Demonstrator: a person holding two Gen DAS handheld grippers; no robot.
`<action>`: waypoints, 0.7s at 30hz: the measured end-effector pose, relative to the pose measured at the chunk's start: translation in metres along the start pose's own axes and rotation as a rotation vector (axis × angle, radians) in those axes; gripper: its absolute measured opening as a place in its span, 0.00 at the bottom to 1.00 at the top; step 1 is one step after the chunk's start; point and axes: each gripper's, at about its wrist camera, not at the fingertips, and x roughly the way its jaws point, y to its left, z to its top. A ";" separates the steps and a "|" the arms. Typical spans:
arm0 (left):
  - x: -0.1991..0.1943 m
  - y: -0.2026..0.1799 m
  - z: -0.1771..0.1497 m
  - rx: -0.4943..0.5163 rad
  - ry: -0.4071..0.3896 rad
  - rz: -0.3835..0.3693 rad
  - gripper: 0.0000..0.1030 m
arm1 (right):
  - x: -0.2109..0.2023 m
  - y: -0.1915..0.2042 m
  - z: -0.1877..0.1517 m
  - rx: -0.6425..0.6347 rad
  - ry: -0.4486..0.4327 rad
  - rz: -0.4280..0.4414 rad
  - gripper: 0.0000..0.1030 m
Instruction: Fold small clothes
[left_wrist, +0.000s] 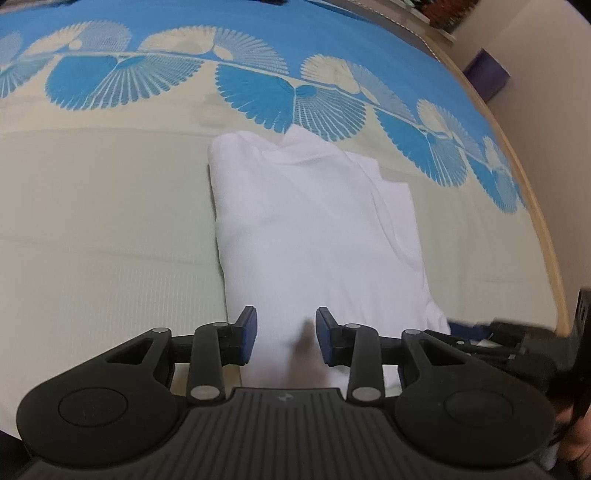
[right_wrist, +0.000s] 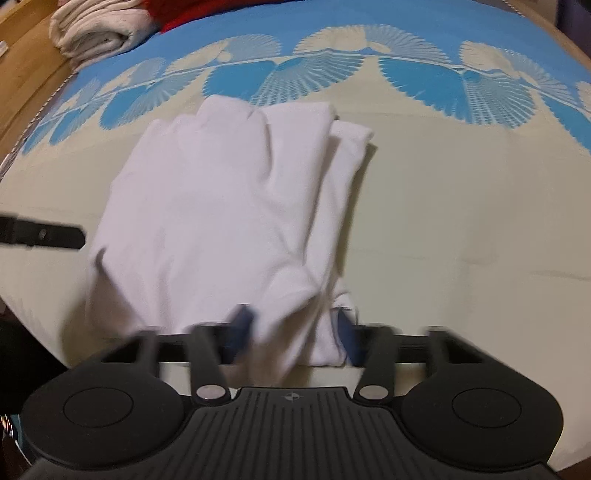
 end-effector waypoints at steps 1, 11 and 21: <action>0.000 0.002 0.001 -0.017 0.003 -0.010 0.40 | -0.002 -0.001 0.000 0.003 -0.018 0.005 0.04; 0.040 -0.018 -0.006 0.101 0.167 0.069 0.59 | -0.015 -0.039 -0.007 0.144 -0.020 -0.077 0.04; 0.033 -0.003 0.008 0.030 0.102 -0.038 0.75 | -0.023 -0.034 0.005 0.226 -0.161 -0.149 0.58</action>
